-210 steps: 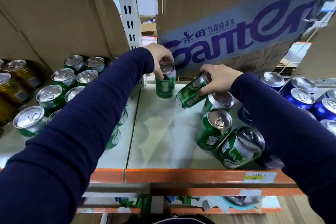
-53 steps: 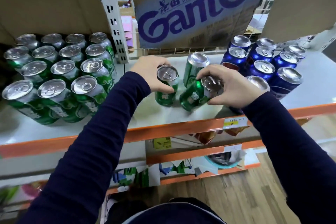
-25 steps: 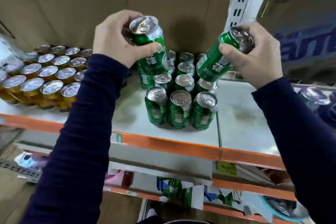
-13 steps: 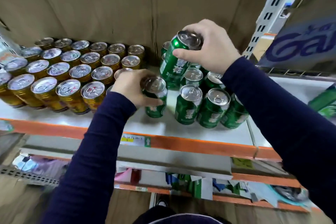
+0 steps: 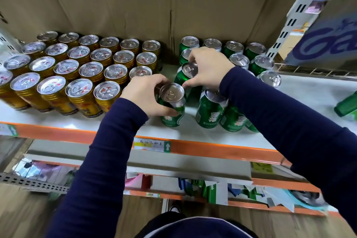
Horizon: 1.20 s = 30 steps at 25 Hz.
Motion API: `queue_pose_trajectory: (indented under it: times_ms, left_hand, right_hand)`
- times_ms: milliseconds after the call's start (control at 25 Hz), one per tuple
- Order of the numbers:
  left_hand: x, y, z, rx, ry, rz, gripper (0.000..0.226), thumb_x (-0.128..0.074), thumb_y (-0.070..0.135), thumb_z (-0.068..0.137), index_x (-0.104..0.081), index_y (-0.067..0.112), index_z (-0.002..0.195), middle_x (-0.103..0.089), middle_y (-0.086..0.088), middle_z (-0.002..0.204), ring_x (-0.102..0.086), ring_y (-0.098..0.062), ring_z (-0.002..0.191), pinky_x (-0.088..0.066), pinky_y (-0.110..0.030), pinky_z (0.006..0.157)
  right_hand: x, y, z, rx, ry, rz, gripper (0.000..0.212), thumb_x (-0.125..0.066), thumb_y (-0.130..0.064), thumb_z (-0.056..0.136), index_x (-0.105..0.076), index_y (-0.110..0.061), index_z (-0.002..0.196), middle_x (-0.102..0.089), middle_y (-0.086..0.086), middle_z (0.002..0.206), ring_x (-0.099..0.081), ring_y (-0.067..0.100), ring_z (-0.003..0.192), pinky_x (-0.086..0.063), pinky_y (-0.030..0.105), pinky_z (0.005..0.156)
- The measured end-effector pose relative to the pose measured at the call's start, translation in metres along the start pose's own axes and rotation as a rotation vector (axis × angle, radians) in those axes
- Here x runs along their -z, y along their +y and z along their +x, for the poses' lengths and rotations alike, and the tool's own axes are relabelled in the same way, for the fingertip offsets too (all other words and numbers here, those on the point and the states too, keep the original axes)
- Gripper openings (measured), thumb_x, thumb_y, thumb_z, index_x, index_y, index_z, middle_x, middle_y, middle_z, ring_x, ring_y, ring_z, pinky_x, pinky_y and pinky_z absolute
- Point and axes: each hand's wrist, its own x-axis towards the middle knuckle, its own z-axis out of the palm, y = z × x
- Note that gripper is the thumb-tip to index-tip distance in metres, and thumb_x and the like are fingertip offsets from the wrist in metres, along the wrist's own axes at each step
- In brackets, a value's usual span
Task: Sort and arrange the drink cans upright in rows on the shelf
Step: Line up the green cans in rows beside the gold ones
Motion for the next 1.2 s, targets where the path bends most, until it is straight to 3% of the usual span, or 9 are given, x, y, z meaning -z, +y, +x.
queue_pose_trajectory:
  times_ms: [160, 320, 560, 680, 800, 1080, 1200]
  left_hand:
    - [0.001, 0.005, 0.001, -0.032, -0.021, 0.003, 0.068, -0.087, 0.045, 0.050, -0.063, 0.018, 0.107, -0.064, 0.006, 0.092, -0.056, -0.010, 0.082, -0.042, -0.022, 0.072]
    - [0.003, 0.004, 0.001, -0.037, -0.026, -0.006, 0.069, -0.087, 0.045, 0.049, -0.064, 0.018, 0.108, -0.065, 0.006, 0.094, -0.056, -0.009, 0.082, -0.043, -0.022, 0.073]
    - [0.001, 0.008, 0.005, -0.053, -0.041, -0.019, 0.070, -0.087, 0.043, 0.051, -0.063, 0.017, 0.111, -0.060, 0.010, 0.092, -0.055, -0.009, 0.085, -0.041, -0.021, 0.075]
    - [-0.003, 0.015, 0.009, -0.072, -0.007, -0.068, 0.069, -0.087, 0.043, 0.051, -0.064, 0.016, 0.110, -0.065, 0.004, 0.098, -0.058, -0.011, 0.087, -0.045, -0.023, 0.079]
    - [-0.006, 0.024, 0.018, -0.097, 0.022, -0.043, 0.068, -0.086, 0.046, 0.050, -0.065, 0.017, 0.108, -0.059, 0.001, 0.098, -0.054, -0.014, 0.088, -0.044, -0.026, 0.076]
    - [-0.019, 0.020, 0.018, -0.093, 0.039, -0.024, 0.063, -0.086, 0.050, 0.046, -0.061, 0.018, 0.094, -0.054, 0.003, 0.091, -0.049, -0.011, 0.081, -0.034, -0.017, 0.065]
    - [-0.024, 0.017, 0.014, -0.101, 0.072, -0.063, 0.063, -0.086, 0.049, 0.049, -0.061, 0.019, 0.098, -0.057, 0.002, 0.095, -0.050, -0.009, 0.082, -0.037, -0.015, 0.068]
  right_hand:
    - [0.002, -0.003, -0.005, -0.026, 0.019, 0.007, 0.067, -0.079, -0.051, 0.066, -0.057, -0.007, 0.111, -0.060, 0.008, 0.106, -0.054, 0.024, 0.099, -0.039, 0.030, 0.075]
    - [0.006, -0.006, -0.002, -0.006, 0.030, -0.036, 0.065, -0.079, -0.051, 0.064, -0.062, -0.002, 0.102, -0.064, 0.013, 0.096, -0.056, 0.028, 0.091, -0.047, 0.039, 0.079]
    - [0.001, 0.008, -0.005, 0.013, 0.013, 0.057, 0.060, -0.074, -0.050, 0.073, -0.061, -0.006, 0.112, -0.059, 0.010, 0.108, -0.052, 0.023, 0.100, -0.040, 0.031, 0.081]
    - [0.004, 0.027, -0.022, -0.009, 0.136, 0.183, 0.045, -0.060, -0.044, 0.088, -0.061, -0.012, 0.119, -0.062, 0.006, 0.112, -0.054, 0.019, 0.106, -0.036, 0.023, 0.087]
    - [0.005, 0.046, -0.051, -0.067, 0.320, 0.210, 0.032, -0.060, -0.034, 0.090, -0.065, -0.014, 0.114, -0.065, 0.004, 0.107, -0.057, 0.017, 0.100, -0.039, 0.022, 0.085]
    - [0.000, 0.059, -0.089, -0.094, 0.358, 0.184, 0.022, -0.061, -0.027, 0.089, -0.068, -0.012, 0.104, -0.066, 0.006, 0.098, -0.057, 0.019, 0.094, -0.040, 0.024, 0.082]
    - [-0.002, 0.058, -0.094, -0.072, 0.353, 0.175, 0.022, -0.062, -0.027, 0.088, -0.067, -0.013, 0.104, -0.065, 0.007, 0.099, -0.057, 0.022, 0.097, -0.042, 0.029, 0.085]
